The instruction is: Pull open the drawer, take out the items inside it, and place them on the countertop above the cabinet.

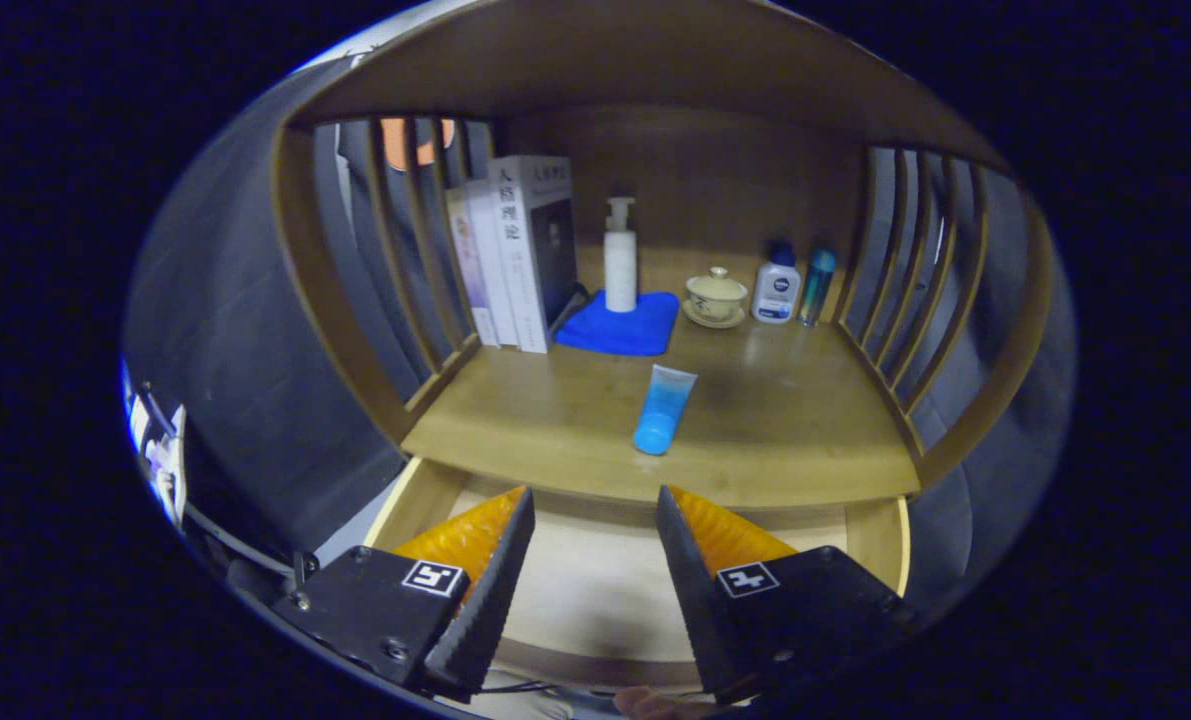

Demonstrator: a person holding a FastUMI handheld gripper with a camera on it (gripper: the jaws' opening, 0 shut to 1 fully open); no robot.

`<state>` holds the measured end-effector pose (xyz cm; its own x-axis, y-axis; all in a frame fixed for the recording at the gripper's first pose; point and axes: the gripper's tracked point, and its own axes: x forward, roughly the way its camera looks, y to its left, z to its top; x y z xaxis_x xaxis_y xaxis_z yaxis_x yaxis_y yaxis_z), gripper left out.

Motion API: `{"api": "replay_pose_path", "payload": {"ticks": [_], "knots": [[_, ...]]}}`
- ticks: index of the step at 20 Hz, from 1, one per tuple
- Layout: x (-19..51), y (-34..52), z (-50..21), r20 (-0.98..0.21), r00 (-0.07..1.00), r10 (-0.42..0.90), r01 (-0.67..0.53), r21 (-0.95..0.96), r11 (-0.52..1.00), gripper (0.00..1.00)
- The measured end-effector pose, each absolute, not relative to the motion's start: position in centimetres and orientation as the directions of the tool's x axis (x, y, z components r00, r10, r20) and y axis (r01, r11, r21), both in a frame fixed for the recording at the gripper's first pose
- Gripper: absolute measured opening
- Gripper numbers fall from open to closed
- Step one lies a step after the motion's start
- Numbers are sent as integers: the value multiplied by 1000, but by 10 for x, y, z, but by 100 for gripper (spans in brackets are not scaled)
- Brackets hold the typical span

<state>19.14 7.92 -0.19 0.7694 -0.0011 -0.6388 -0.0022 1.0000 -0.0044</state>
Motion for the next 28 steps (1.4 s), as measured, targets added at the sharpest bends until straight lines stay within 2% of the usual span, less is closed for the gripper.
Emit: {"api": "replay_pose_path", "payload": {"ticks": [9,14,19,28], "knots": [[124,88,-5,-387,922,-18,-3,-55,999,78],[89,81,-20,-271,962,-42,32,-41,999,99],[54,72,-42,-160,984,-77,71,-46,996,99],[6,64,-120,-222,969,-113,109,-33,994,100]]}}
